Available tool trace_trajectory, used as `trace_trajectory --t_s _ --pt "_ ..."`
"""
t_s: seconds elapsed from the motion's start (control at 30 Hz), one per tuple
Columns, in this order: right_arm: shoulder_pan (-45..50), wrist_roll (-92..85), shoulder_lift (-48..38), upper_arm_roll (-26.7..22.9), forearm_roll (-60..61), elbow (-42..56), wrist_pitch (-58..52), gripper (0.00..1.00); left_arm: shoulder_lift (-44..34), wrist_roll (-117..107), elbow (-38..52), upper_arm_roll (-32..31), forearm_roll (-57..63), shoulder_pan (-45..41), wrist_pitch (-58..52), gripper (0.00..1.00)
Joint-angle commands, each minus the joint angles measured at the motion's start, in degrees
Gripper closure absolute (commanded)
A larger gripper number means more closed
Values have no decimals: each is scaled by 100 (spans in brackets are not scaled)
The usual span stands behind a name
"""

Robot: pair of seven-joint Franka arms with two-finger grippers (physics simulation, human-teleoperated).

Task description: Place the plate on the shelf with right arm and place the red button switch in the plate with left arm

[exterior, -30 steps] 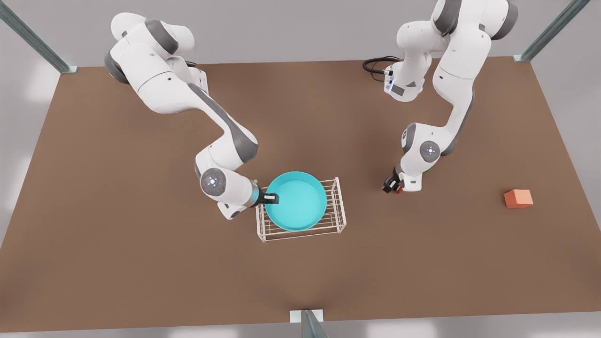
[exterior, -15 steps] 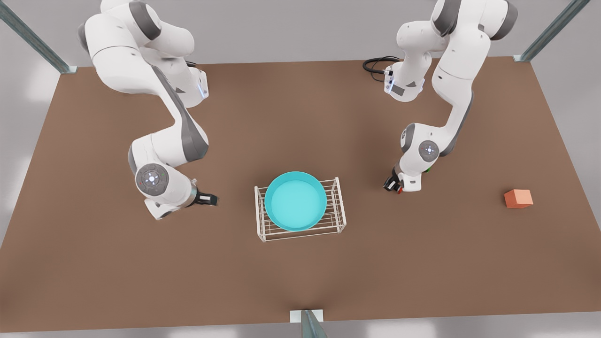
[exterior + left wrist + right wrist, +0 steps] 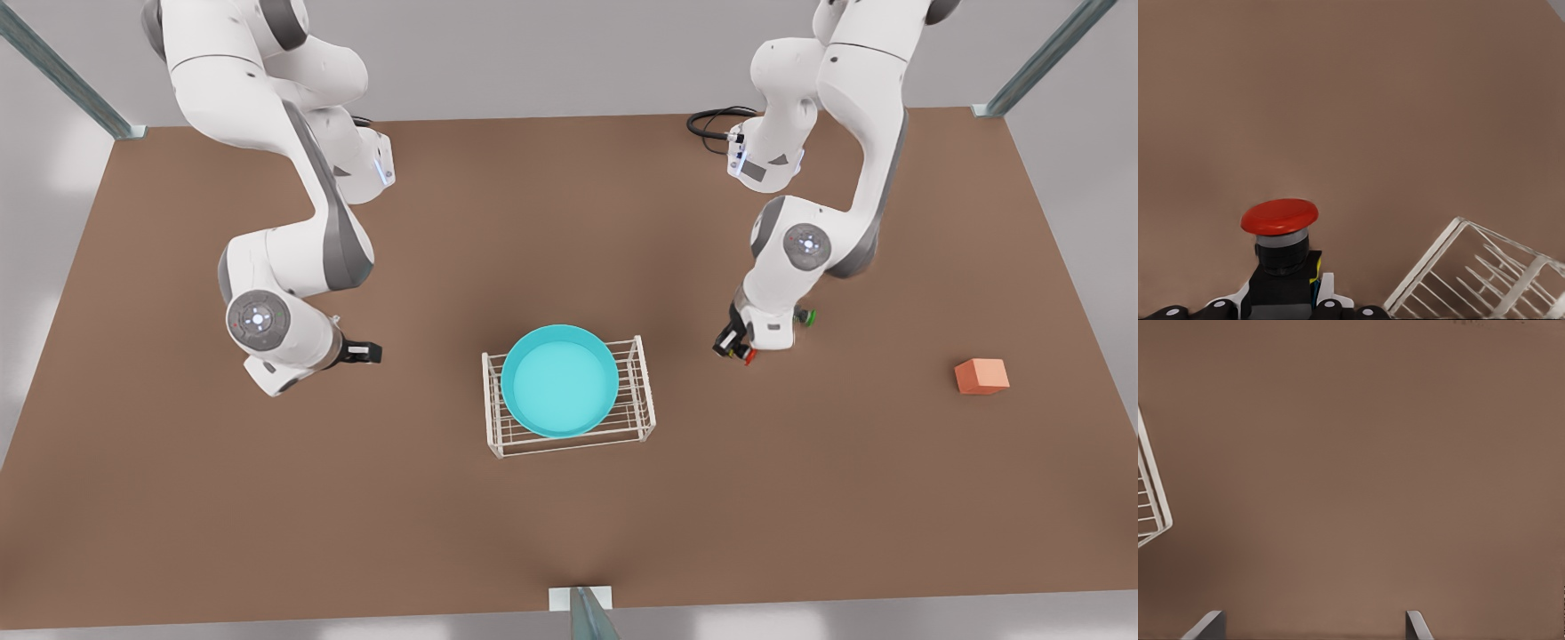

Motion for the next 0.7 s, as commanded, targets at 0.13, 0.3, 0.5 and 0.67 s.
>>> trace_trajectory --t_s 0.13,0.3,0.5,0.67 --pt "-16 -917 85 -46 28 61 -92 0 80 -2610 960 -724 -44 -94 -2059 62" --pt "-7 -899 85 -46 37 61 -101 0 870 -4438 2427 -1032 -26 -858 -2173 62" --pt "11 -855 85 -20 37 61 -110 0 2013 -5537 3887 -1032 -44 -1421 -1269 62" --pt "-16 -864 85 -29 54 61 -136 0 2532 -6012 3922 -1015 343 -1649 446 61"
